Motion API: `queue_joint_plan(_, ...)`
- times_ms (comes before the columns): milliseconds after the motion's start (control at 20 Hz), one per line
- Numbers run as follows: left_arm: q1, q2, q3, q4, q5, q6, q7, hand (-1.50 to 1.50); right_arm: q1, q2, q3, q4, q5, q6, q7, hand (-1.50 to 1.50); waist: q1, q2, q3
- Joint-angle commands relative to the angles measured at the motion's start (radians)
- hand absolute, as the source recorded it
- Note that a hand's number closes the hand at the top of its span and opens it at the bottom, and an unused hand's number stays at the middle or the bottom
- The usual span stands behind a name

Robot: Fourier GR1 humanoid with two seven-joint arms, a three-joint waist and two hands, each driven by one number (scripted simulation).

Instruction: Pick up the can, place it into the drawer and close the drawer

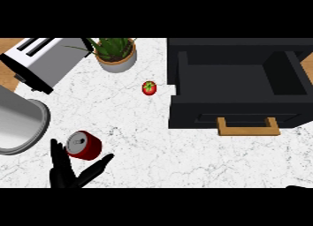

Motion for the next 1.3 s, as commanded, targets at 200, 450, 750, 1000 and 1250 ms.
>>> queue_joint_plan(200, -0.044, 0.000, 0.064, 0.152, 0.063, -0.080, -0.084, -1.50, -0.010, 0.002, -0.019, -0.061, 0.002, -0.001, 0.073, -1.50, 0.000, 0.000, 0.000)
queue_joint_plan(450, -0.107, 0.001, 0.145, 0.302, 0.089, -0.169, -0.195, -1.50, -0.014, 0.016, -0.034, 0.013, -0.003, 0.024, 0.003, -1.50, 0.000, 0.000, 0.000)
queue_joint_plan(750, -0.314, 0.087, 0.231, 0.505, 0.112, -0.269, -0.212, -1.50, -0.008, 0.040, 0.018, -0.028, 0.061, 0.012, 0.022, -1.50, -0.005, 0.001, -0.001)
queue_joint_plan(1000, -0.313, 0.065, 0.167, 0.446, 0.066, -0.259, -0.144, -1.50, -0.062, 0.042, 0.015, 0.048, 0.074, 0.003, -0.015, -1.50, 0.000, 0.000, 0.000)
queue_joint_plan(1250, -0.387, 0.072, 0.197, 0.537, 0.098, -0.380, -0.197, 1.50, -0.127, -0.018, -0.044, 0.046, 0.042, -0.017, 0.071, -1.50, -0.001, 0.001, 0.000)
